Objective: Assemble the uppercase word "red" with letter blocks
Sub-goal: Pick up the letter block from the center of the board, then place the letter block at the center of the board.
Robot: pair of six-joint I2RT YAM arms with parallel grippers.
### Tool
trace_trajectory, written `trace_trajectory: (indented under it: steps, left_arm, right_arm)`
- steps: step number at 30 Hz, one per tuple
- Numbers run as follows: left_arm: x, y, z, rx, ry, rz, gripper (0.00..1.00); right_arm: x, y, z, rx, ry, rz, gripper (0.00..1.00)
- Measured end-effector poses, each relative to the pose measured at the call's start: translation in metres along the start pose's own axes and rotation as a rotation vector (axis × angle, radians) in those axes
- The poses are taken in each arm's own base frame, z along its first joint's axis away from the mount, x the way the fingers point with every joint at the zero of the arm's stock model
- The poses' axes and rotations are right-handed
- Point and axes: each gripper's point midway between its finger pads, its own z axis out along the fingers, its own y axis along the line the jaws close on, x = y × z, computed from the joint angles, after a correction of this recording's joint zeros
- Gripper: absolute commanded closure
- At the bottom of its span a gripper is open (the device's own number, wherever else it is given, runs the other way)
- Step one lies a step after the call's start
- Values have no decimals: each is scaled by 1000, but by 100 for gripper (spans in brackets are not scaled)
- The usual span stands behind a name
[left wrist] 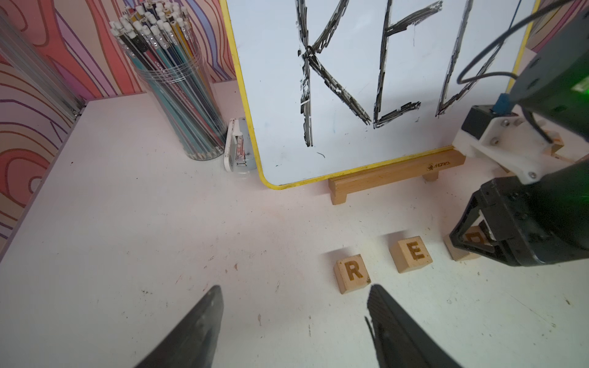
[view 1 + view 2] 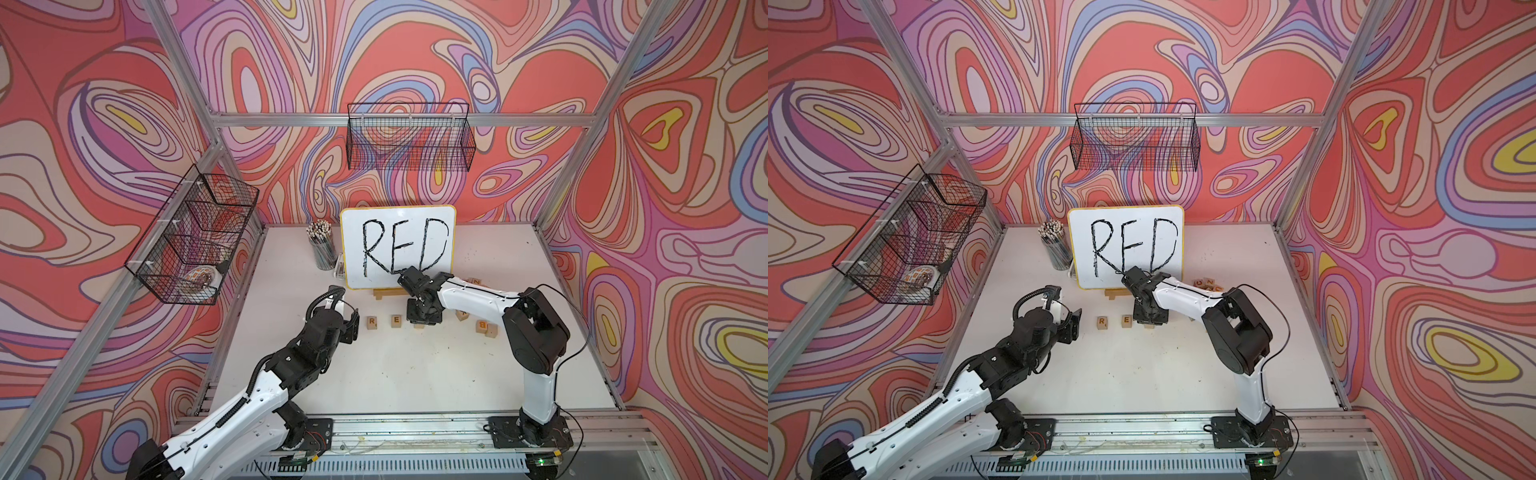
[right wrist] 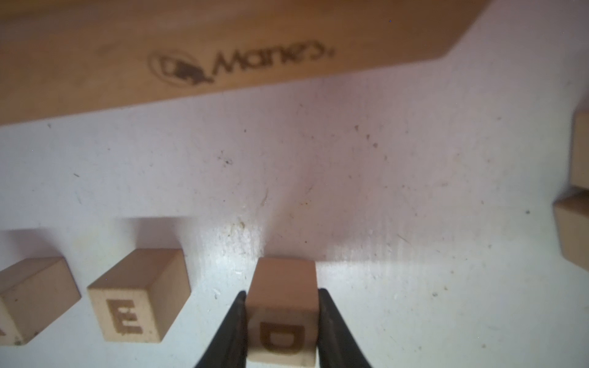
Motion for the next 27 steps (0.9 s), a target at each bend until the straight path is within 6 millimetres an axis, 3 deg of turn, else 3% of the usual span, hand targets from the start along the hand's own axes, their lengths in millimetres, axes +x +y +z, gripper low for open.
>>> trace_trajectory:
  steps: [8,19,27]
  left_arm:
    - [0,0,0,0,0,0,26]
    - [0,0,0,0,2,2,25]
    - [0,0,0,0,2,2,25]
  right_arm:
    - [-12,-1,-25,41,-9,-298,80]
    - [-1,-12,-36,51,28,-818,79]
    - [-2,-12,-41,41,-4,-1079,76]
